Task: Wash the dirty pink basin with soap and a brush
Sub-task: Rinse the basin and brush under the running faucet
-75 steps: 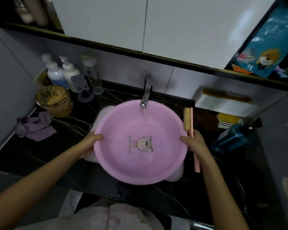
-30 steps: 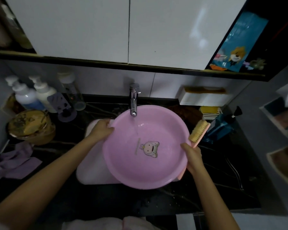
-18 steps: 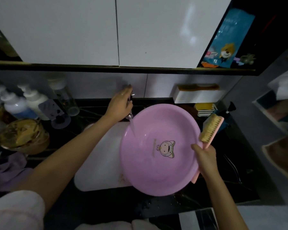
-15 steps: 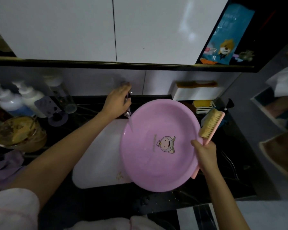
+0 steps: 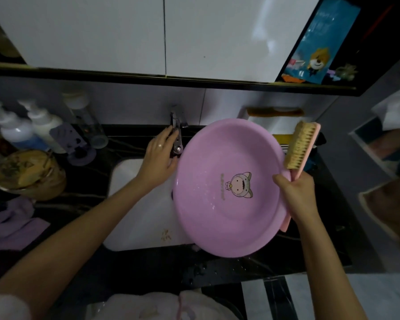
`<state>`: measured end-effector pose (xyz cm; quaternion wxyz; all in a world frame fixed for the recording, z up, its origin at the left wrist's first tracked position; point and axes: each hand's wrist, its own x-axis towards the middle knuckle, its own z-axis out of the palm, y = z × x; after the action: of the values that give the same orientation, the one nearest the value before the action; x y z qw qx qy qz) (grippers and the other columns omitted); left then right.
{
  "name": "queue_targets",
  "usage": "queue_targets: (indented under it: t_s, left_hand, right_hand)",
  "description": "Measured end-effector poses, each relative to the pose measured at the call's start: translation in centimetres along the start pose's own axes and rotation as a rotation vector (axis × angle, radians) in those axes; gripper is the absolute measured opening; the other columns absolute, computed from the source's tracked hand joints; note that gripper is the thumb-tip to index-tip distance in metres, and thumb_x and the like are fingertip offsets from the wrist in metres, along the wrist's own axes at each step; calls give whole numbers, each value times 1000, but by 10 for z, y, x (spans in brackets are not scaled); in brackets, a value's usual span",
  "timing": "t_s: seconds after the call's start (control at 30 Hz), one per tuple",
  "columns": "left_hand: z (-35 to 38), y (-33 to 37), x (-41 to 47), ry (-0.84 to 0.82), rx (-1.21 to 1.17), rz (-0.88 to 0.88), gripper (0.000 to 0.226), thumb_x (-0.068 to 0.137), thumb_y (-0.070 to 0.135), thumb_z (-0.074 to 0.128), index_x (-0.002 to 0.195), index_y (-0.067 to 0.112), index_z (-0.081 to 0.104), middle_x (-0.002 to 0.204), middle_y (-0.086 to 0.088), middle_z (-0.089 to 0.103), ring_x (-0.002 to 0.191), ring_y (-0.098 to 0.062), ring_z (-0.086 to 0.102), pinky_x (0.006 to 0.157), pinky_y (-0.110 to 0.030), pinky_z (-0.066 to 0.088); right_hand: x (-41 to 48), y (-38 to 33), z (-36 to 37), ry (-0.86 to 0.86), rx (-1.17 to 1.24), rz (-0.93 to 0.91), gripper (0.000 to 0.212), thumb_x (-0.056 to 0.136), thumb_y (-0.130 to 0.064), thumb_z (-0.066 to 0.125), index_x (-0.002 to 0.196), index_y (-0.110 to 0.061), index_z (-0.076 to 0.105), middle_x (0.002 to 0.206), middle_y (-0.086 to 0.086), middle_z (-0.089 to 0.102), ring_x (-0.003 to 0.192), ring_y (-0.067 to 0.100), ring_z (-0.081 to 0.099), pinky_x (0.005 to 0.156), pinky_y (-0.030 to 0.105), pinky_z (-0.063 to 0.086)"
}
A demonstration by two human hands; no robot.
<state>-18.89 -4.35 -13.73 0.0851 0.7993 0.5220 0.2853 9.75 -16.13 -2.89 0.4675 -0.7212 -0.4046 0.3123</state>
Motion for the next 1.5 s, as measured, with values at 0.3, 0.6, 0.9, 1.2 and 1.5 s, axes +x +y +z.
queue_targets:
  t_s: [0.3, 0.6, 0.9, 1.2, 1.5]
  left_hand:
    - [21, -25, -74, -181, -178, -151, 34, 85, 3, 59, 118, 7, 58, 120, -10, 52, 114, -26, 50, 99, -30, 37]
    - [33, -40, -101, -257, -184, -377, 29, 84, 1, 61, 113, 4, 61, 120, -16, 54, 115, -30, 50, 101, -34, 37]
    - [19, -52, -98, -258, -161, -450, 32, 85, 4, 60, 117, 5, 59, 125, -16, 52, 118, -30, 48, 103, -36, 36]
    - [20, -38, -82, -287, -184, -402, 31, 86, 4, 59, 117, 6, 59, 124, -15, 51, 120, -29, 46, 103, -34, 35]
    - [22, -29, -75, -282, -196, -340, 29, 87, 4, 58, 115, 7, 60, 124, -14, 50, 120, -28, 45, 101, -31, 33]
  right_hand:
    - [12, -8, -26, 113, 47, 74, 17, 83, 1, 56, 98, -8, 57, 81, 0, 58, 76, 19, 56, 65, 25, 46]
    - [-5, -31, 15, -61, -255, -176, 19, 85, -4, 57, 69, -12, 51, 67, -3, 54, 57, 7, 51, 43, 7, 38]
    - [-7, -58, 53, -202, -550, -401, 4, 84, -8, 54, 83, -4, 55, 76, 3, 54, 64, 18, 53, 50, 26, 44]
    - [-11, -69, 58, -176, -740, -625, 27, 80, -6, 52, 105, -5, 61, 100, 9, 66, 76, 29, 61, 56, 33, 51]
    - [-18, -64, 51, -303, -986, -820, 9, 85, -11, 49, 90, -5, 55, 82, 12, 63, 70, 27, 56, 56, 35, 45]
